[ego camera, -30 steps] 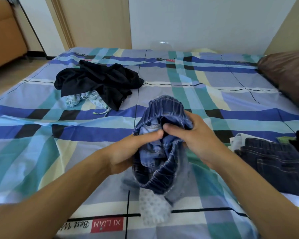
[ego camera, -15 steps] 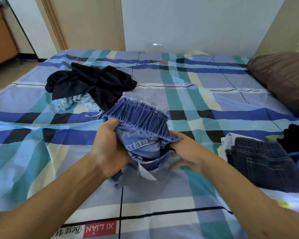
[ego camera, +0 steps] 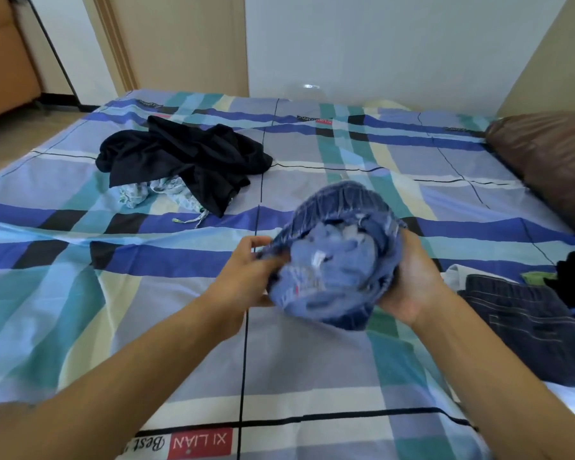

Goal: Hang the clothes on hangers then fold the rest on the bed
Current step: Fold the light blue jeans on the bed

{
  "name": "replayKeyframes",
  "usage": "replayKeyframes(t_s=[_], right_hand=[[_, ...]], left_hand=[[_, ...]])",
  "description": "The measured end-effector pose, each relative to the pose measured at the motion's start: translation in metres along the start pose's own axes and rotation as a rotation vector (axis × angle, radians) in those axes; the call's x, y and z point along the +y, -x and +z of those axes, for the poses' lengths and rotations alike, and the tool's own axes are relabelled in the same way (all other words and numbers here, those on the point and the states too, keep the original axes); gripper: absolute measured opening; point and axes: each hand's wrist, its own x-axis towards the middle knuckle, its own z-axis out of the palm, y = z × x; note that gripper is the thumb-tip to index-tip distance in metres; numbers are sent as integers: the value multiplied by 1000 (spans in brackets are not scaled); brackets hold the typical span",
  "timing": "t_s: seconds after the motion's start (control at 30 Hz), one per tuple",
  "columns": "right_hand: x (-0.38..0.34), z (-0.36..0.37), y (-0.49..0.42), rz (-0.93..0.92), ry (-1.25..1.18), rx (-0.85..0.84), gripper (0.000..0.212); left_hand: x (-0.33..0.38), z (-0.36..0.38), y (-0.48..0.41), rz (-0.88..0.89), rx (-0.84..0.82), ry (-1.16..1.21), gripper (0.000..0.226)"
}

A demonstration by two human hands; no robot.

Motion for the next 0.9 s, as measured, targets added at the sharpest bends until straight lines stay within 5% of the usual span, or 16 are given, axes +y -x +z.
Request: replayKeyframes(t_s=[0.1, 0.2, 0.3, 0.4, 0.5, 0.67, 0.9], right_hand=[[6, 9, 8, 29, 262, 11, 48], [3, 12, 8, -215, 647, 122, 47], [-6, -3, 5, -370, 1000, 193, 13], [-9, -19, 14, -80, 1129, 191, 30], [-7, -20, 26, 176, 1113, 45, 31], [-3, -14, 26, 346, 1001, 7, 28], [8, -9, 8, 34, 493, 140, 29]], left_hand=[[-8, -5, 2, 232, -177, -176, 68], [-8, -2, 13, 128, -421, -84, 46], [-8, 7, 13, 22, -261, 83, 30], [-4, 9, 8, -89, -131, 263, 39], [0, 9, 11, -140, -114, 373, 40], [4, 0, 19, -114, -111, 538, 39], [16, -3, 10, -46, 24, 433, 40]])
